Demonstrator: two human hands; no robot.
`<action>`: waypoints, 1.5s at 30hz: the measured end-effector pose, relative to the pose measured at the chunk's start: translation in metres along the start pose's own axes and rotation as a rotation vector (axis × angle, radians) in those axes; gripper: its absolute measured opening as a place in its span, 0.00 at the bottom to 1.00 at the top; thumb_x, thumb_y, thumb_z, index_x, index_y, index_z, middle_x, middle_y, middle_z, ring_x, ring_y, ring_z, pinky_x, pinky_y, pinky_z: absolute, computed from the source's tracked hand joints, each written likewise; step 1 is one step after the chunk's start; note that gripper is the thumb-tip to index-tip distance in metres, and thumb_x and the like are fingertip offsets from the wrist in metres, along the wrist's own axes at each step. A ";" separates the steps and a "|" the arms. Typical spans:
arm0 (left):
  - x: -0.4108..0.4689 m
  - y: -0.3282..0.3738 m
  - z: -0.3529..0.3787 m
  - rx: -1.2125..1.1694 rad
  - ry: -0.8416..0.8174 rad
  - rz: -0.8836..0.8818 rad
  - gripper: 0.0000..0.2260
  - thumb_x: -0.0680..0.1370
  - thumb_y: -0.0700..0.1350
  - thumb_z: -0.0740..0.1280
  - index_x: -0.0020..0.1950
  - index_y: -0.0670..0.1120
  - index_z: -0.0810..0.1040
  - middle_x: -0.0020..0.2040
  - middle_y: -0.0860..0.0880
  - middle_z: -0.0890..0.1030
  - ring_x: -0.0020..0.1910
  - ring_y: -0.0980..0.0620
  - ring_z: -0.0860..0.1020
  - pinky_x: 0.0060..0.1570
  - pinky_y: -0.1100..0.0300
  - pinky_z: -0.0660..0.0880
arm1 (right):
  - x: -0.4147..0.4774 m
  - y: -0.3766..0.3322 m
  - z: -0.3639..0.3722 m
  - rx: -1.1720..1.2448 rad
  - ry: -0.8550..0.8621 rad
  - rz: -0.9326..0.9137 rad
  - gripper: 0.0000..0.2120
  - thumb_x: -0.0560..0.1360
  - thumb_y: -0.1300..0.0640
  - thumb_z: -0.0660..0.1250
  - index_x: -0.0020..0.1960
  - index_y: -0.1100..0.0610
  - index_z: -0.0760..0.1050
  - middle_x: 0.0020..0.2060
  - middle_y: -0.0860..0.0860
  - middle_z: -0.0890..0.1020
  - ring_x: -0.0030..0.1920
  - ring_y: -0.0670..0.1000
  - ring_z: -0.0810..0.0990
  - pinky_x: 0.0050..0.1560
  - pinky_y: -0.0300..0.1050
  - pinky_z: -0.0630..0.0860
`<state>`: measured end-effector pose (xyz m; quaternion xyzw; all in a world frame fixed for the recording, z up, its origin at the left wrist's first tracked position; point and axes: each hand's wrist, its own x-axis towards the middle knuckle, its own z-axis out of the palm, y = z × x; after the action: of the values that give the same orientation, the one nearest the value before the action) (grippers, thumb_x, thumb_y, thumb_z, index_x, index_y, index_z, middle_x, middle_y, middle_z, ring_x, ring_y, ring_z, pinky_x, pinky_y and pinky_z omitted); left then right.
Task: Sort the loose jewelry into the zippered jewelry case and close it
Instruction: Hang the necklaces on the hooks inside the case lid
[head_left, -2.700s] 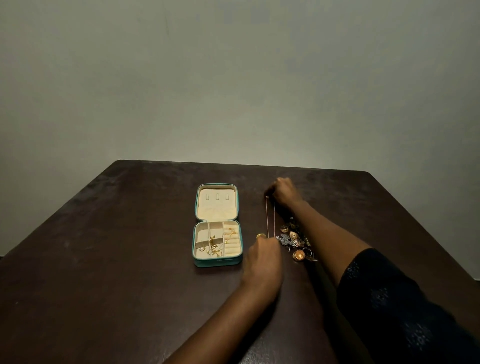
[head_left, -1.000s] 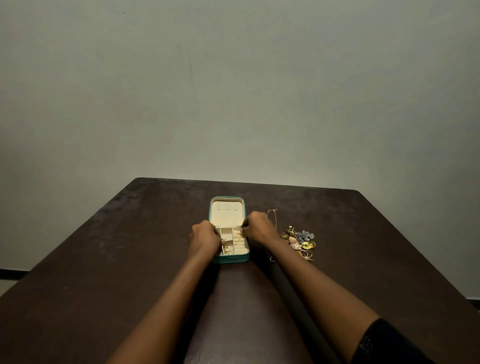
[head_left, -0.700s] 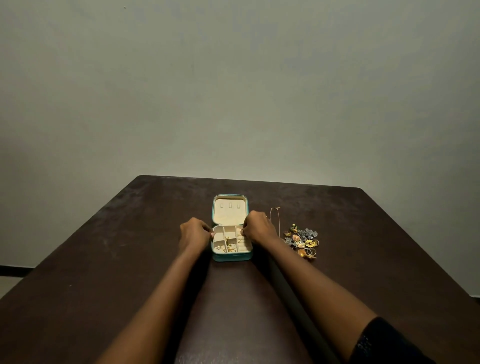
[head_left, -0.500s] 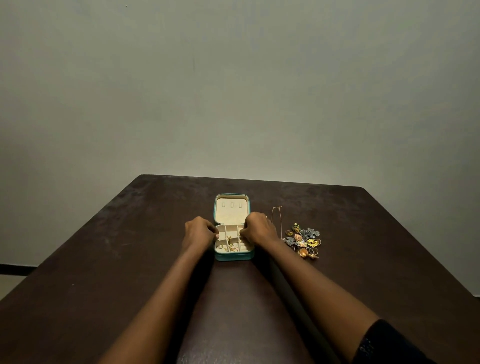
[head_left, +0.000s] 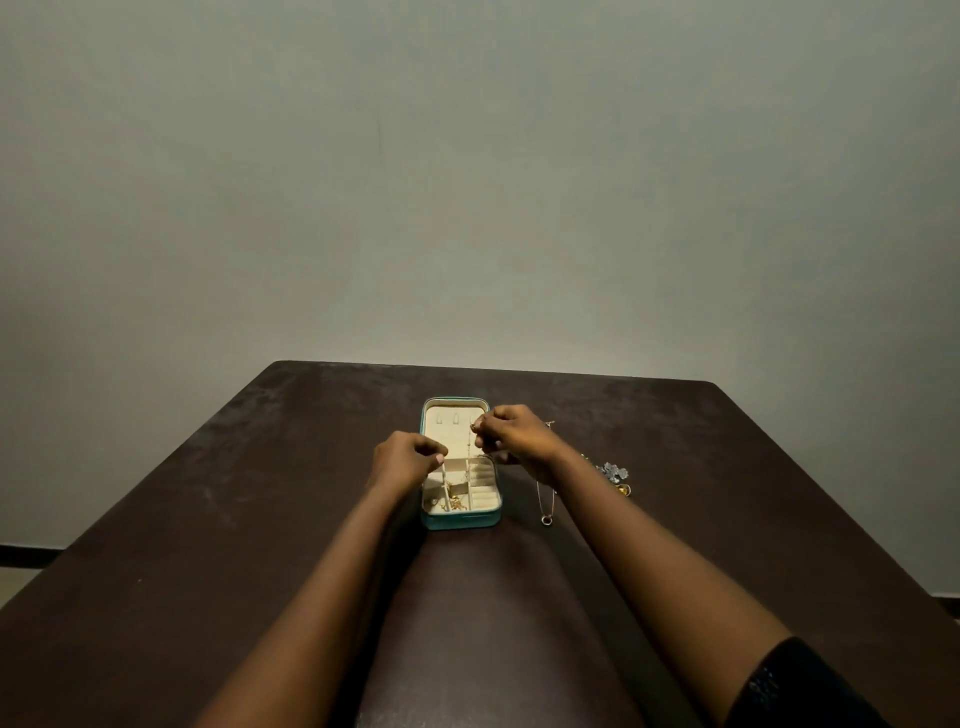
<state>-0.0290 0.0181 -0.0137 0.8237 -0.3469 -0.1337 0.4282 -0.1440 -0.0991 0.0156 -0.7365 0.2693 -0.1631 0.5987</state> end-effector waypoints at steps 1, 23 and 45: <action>-0.001 0.003 -0.001 -0.052 -0.014 0.026 0.08 0.75 0.39 0.69 0.53 0.43 0.83 0.53 0.46 0.83 0.55 0.50 0.79 0.57 0.57 0.74 | -0.001 -0.003 0.000 -0.009 0.000 -0.018 0.08 0.78 0.62 0.60 0.41 0.57 0.74 0.33 0.51 0.75 0.32 0.45 0.71 0.33 0.38 0.62; -0.019 0.060 -0.035 -0.741 -0.201 0.133 0.14 0.82 0.46 0.54 0.40 0.44 0.72 0.34 0.47 0.73 0.35 0.53 0.72 0.40 0.65 0.72 | -0.018 -0.059 -0.007 0.128 -0.029 -0.207 0.03 0.73 0.65 0.67 0.44 0.58 0.78 0.33 0.52 0.75 0.33 0.46 0.69 0.34 0.39 0.64; -0.018 0.067 -0.054 -0.309 0.062 0.280 0.05 0.76 0.41 0.67 0.50 0.41 0.79 0.38 0.51 0.77 0.33 0.58 0.72 0.29 0.71 0.68 | -0.032 -0.118 -0.025 -0.286 0.151 -0.287 0.04 0.70 0.64 0.70 0.43 0.63 0.82 0.24 0.50 0.72 0.26 0.47 0.64 0.25 0.38 0.58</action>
<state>-0.0449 0.0370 0.0705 0.6958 -0.4200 -0.0992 0.5741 -0.1598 -0.0836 0.1381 -0.8305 0.2261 -0.2613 0.4368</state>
